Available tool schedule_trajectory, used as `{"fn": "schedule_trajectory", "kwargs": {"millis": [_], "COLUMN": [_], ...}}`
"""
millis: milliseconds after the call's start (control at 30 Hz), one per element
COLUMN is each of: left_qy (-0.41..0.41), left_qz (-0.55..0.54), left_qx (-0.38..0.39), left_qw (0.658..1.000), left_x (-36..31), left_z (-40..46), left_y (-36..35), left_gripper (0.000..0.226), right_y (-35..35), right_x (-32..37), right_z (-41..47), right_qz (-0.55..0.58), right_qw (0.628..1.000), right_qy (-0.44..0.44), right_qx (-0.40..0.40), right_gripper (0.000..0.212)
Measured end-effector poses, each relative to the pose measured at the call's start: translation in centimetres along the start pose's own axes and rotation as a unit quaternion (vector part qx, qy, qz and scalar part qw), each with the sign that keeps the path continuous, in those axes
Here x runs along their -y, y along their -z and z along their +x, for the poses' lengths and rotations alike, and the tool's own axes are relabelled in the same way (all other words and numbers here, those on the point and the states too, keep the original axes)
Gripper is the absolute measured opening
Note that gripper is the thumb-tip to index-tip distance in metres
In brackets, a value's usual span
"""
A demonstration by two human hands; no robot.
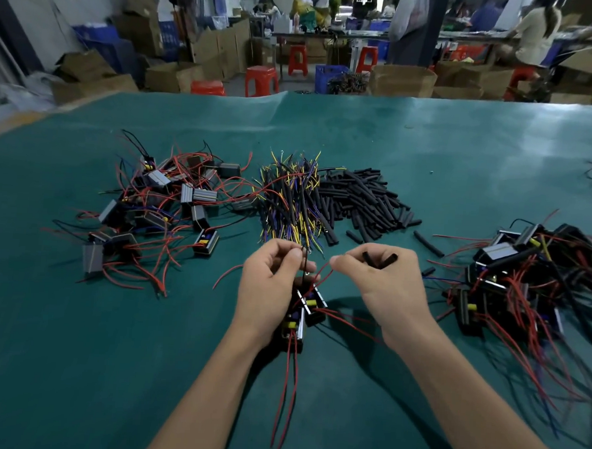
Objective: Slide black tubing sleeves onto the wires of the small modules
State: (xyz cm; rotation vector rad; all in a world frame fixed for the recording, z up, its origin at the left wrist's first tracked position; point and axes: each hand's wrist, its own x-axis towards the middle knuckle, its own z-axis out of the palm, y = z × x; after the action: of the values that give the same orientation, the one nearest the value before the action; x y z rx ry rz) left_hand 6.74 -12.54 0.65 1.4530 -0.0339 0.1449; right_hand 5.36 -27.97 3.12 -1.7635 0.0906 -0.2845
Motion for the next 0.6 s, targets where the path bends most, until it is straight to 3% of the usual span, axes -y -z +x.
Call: {"fn": "schedule_trajectory", "kwargs": {"millis": [167,300,433,600], "left_qy": [0.045,0.067,0.030,-0.009], "left_qz": [-0.077,-0.120,-0.055,0.016], "left_qx": [0.045,0.080,0.086,0.056], "left_qw": [0.995,0.987,0.994,0.998], "left_x": [-0.5,-1.0,-0.8,-0.5], "left_z": [-0.2,-0.2,-0.2,-0.2], "left_y": [-0.3,-0.4,-0.5,-0.9], "left_gripper": [0.017,0.014,0.015,0.016], "right_y": [0.4,0.6,0.7,1.2], "right_x": [0.2,0.6,1.1,1.0], "right_z": [0.0,-0.1,-0.2,0.0], "right_qz": [-0.062,-0.072,0.036,0.084], "right_qw": [0.996,0.992,0.990,0.967], "right_qy": [0.061,0.097,0.068,0.039], "right_qx": [-0.004,0.039,0.122,0.238], "right_gripper": [0.024,0.032,0.034,0.024]}}
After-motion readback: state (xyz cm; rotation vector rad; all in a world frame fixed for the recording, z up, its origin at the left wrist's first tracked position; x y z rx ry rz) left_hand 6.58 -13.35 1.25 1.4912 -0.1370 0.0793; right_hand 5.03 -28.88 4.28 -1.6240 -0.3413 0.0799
